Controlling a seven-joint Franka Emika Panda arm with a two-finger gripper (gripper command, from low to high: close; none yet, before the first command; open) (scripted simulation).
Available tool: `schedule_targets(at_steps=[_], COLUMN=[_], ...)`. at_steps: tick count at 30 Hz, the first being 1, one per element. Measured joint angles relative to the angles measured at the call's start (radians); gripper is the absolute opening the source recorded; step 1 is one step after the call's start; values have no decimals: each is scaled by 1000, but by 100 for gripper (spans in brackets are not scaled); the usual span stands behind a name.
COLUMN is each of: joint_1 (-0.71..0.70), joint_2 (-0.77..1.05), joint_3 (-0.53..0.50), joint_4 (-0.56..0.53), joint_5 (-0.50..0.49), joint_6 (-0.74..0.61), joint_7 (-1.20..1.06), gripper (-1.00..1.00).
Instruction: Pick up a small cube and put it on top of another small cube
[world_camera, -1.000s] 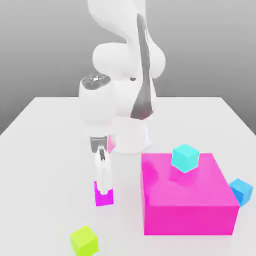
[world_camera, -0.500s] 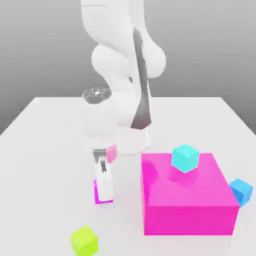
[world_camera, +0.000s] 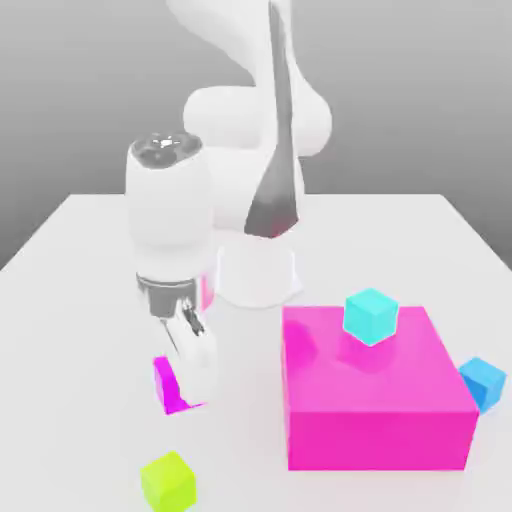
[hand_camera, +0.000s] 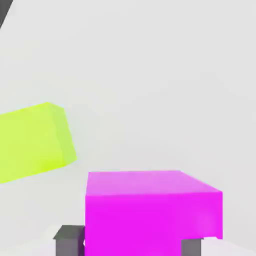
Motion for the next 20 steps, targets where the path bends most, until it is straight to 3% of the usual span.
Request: schedule_targets(at_steps=[4,8,9,15,20], joint_1=[-5,0,2,3,-4], joint_2=[67,196,221,234,102], joint_3=[12,3,1,-1,11], joint_4=[133,162,164,165,158], joint_5=[23,5,-1,-3,23], joint_6=[-63,37,60,71,-54], joint_7=[-118,-121,-118,-117,-136], gripper=[-100,-100,100,100,100])
